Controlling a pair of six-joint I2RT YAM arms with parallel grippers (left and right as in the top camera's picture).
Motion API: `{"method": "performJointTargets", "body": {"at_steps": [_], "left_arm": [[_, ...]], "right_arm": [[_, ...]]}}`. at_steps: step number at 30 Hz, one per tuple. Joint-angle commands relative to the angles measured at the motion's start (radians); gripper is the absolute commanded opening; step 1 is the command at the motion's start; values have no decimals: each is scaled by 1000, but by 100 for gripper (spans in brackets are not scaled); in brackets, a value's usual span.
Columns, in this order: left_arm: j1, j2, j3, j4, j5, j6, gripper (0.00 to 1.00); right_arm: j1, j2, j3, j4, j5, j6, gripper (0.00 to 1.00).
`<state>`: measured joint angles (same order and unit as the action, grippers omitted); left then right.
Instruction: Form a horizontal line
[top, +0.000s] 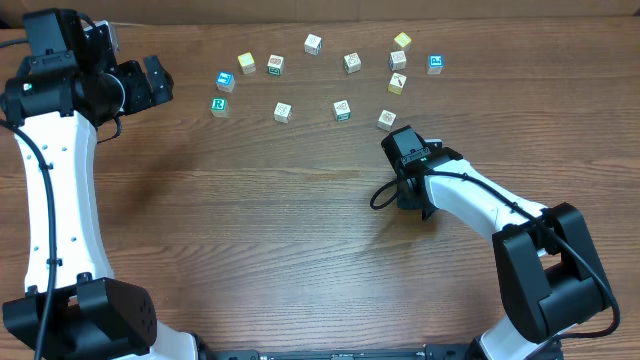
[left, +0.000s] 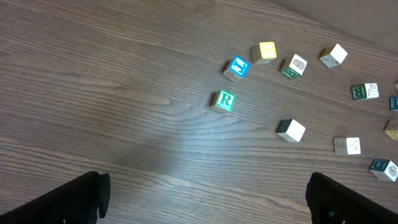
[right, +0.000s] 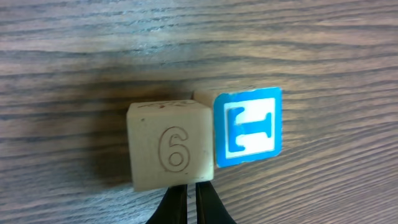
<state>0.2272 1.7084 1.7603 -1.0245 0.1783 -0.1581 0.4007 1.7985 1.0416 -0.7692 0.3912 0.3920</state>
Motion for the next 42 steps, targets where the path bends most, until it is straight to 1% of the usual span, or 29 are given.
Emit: {"method": "performJointTargets", "body": {"at_steps": [1,8,13,16,21,27,33,37,42], "left_arm": [[1,1,17,1,-3,-14,99],[1,1,17,1,-3,-14,100],[1,1,17,1,-3,-14,100],[1,1,17,1,-3,-14,99],[1,1,17,1,-3,-14,100],[1,1,17,1,-3,-14,100],[1,1,17,1,-3,-14,100],[1,1,17,1,-3,-14,100],[1,1,17,1,-3,-14,100]], "right_arm": [[-3,-1,-2,5,-44,1,4],[-3,-1,-2,2,-74,1,4],[2,-1,-2,16,-231,1,4],[14,-1,-2,59,-259,1,4],[20,-1,-2,119,-226,1,4],[19,-1,-2,76,-158,0,4],[19,-1,-2,83,-120,0,4],[19,-1,-2,31,-92,0,4],[19,-1,-2,21,-39,0,4]]}}
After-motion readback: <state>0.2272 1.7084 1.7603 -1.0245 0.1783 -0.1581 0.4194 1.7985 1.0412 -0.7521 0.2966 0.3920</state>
